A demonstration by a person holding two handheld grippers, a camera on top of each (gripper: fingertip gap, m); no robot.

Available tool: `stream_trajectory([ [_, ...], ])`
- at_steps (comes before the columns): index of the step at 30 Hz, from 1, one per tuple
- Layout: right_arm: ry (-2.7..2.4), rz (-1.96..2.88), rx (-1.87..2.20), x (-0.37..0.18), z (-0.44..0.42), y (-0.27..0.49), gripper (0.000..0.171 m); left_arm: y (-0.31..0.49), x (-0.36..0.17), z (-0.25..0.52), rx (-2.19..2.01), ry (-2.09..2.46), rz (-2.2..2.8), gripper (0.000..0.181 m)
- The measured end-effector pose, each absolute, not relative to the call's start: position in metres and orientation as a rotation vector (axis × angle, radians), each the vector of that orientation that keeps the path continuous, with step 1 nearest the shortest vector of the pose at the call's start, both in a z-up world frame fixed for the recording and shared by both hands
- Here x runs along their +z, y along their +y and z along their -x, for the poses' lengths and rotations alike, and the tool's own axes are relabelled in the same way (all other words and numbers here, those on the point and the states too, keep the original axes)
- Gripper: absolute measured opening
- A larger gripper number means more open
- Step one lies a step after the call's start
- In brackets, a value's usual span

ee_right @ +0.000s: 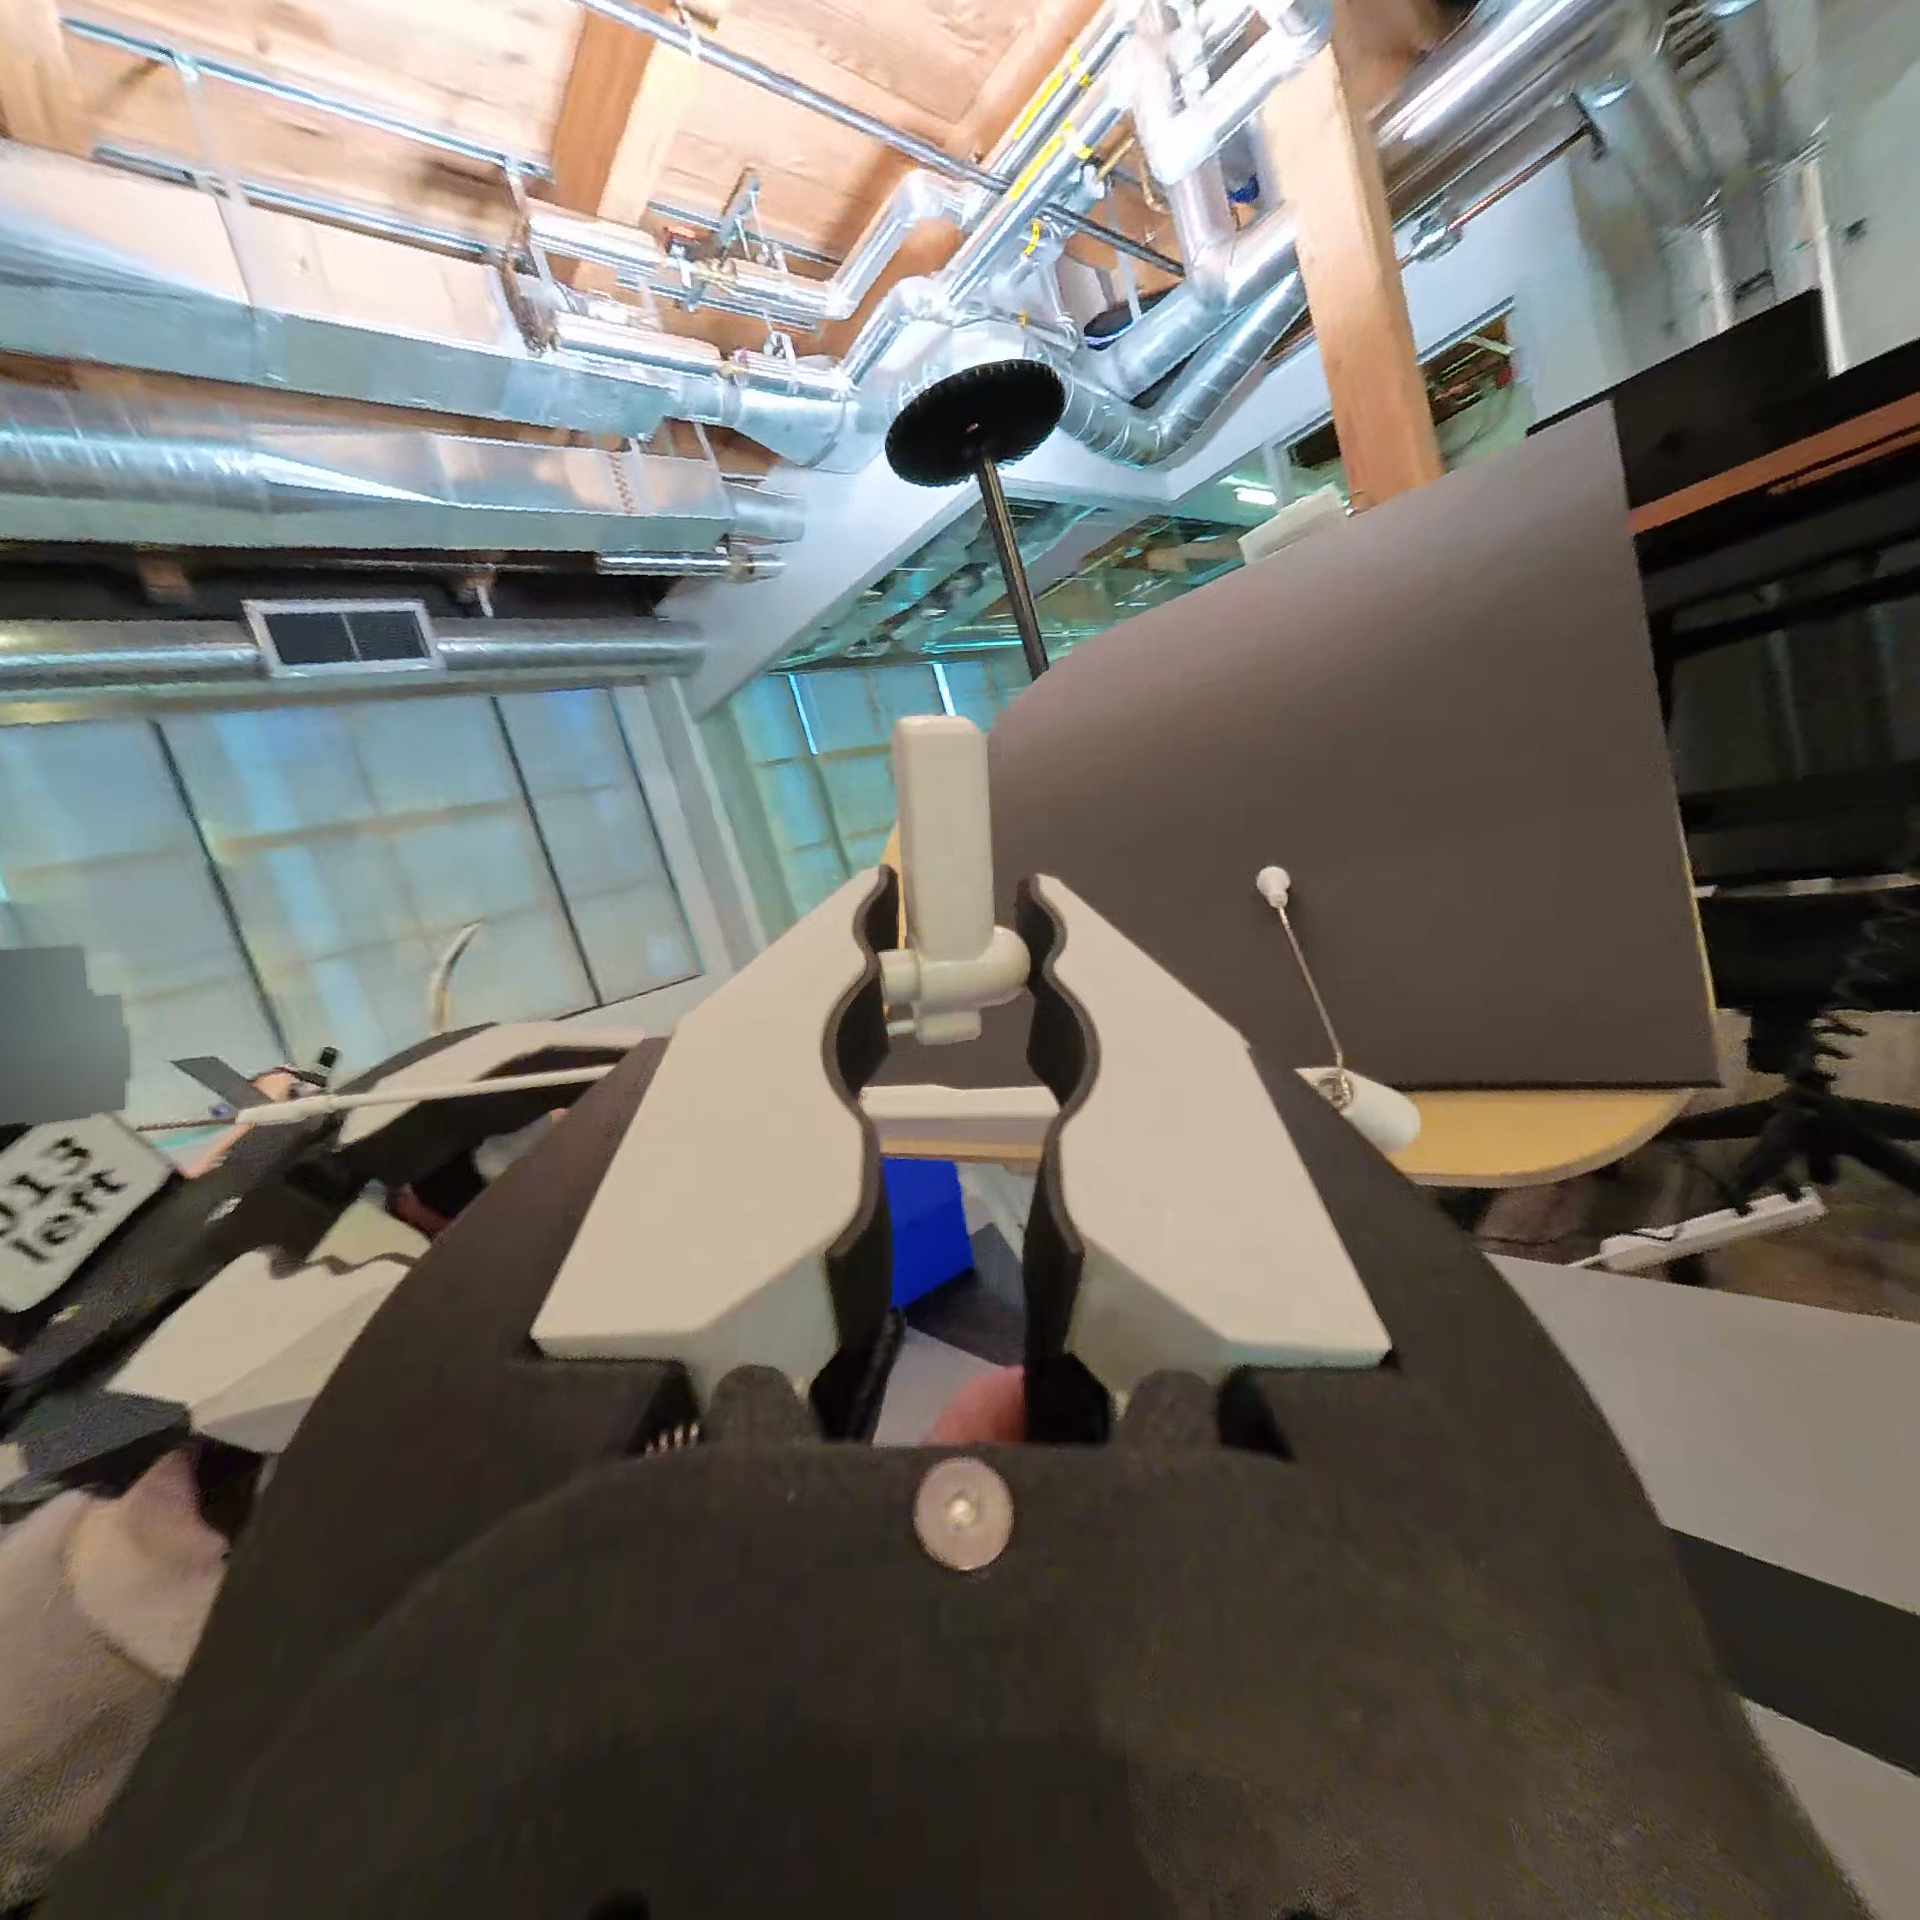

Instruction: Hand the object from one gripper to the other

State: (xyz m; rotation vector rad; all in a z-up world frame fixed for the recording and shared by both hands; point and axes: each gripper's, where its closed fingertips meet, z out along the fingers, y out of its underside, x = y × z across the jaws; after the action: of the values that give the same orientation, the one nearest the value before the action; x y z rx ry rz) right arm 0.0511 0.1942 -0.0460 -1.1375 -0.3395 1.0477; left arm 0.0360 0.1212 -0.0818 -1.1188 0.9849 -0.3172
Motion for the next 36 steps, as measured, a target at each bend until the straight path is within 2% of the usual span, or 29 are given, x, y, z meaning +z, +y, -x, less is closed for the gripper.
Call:
stream_trajectory([
  [3, -0.391, 1.125, 0.909, -0.048, -0.045, 0.190, 0.021, 0.119, -0.078, -0.038, -0.334, 0.935, 1.129, 0.044],
  [8, -0.418, 1.104, 0.824, -0.047, -0.043, 0.187, 0.020, 0.124, -0.077, -0.032, -0.325, 0.900, 1.168, 0.021],
  [14, -0.416, 1.108, 0.803, -0.048, -0.043, 0.187, 0.020, 0.120, -0.075, -0.032, -0.338, 0.908, 1.146, 0.006],
  [31, -0.443, 1.126, 0.813, -0.052, -0.036, 0.185, 0.020, 0.119, -0.072, -0.027, -0.295, 0.923, 1.148, 0.001],
  [36, -0.503, 1.145, 0.827, -0.053, -0.034, 0.185, 0.038, 0.125, -0.068, -0.014, -0.279, 0.956, 1.195, 0.001],
])
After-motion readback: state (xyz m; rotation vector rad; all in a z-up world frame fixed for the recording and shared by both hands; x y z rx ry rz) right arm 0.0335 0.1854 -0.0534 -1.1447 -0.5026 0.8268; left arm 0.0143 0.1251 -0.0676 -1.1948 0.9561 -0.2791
